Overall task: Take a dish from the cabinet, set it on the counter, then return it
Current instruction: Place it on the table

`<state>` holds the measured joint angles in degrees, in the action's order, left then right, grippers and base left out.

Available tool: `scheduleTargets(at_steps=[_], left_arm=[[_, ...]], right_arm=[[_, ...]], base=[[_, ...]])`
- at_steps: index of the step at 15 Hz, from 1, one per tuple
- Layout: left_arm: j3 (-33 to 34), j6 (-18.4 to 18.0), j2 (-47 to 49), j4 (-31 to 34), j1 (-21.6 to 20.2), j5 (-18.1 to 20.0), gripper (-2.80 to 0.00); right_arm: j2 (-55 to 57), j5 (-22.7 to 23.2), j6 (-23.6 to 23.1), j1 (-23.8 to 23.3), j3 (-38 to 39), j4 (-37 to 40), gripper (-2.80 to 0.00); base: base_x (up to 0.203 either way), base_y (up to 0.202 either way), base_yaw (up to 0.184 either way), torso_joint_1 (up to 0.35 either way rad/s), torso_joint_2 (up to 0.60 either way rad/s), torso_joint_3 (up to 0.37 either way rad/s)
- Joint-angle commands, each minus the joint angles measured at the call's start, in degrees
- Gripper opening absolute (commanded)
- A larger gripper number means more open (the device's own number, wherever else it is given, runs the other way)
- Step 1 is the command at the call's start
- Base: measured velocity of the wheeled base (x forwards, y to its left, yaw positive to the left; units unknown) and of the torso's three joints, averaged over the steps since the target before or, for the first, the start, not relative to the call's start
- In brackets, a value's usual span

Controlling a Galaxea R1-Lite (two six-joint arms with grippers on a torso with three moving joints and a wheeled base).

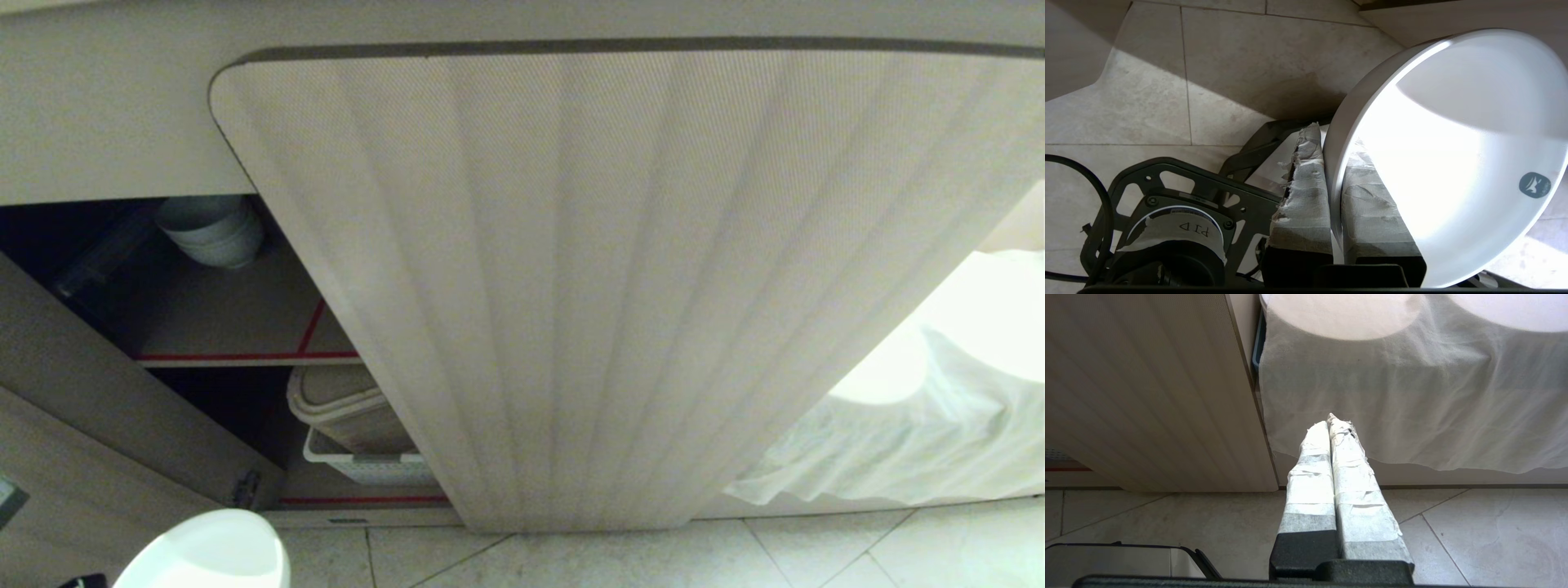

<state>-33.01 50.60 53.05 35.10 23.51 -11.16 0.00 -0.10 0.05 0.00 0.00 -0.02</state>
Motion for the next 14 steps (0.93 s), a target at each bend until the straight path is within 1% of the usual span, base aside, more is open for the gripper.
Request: scheduleTargets(at_steps=[1, 6, 8, 14], left_arm=[[-0.1, 0.3, -0.3, 0.1, 1.4, -0.2, -2.80], [0.0, 0.2, 0.0, 0.1, 1.6, -0.3, -2.80], [0.0, -0.9, 0.1, 0.1, 1.5, -0.3, -2.80], [-0.5, -0.9, 2.1, -0.6, 1.6, -0.1, -2.80]], right_arm=[[0.0, 0.0, 0.0, 0.0, 0.0, -0.1, -2.80], [0.0, 0.0, 0.0, 0.0, 0.0, -0.1, -2.80], [0.0, 0.0, 0.0, 0.0, 0.0, -0.1, -2.80], [0.0, 0.0, 0.0, 0.0, 0.0, 0.0, -2.80]], base=[[0.000, 0.000, 0.000, 0.000, 0.00, 0.000], [0.000, 0.000, 0.000, 0.000, 0.00, 0.000], [0.000, 0.000, 0.000, 0.000, 0.00, 0.000], [0.000, 0.000, 0.000, 0.000, 0.00, 0.000]])
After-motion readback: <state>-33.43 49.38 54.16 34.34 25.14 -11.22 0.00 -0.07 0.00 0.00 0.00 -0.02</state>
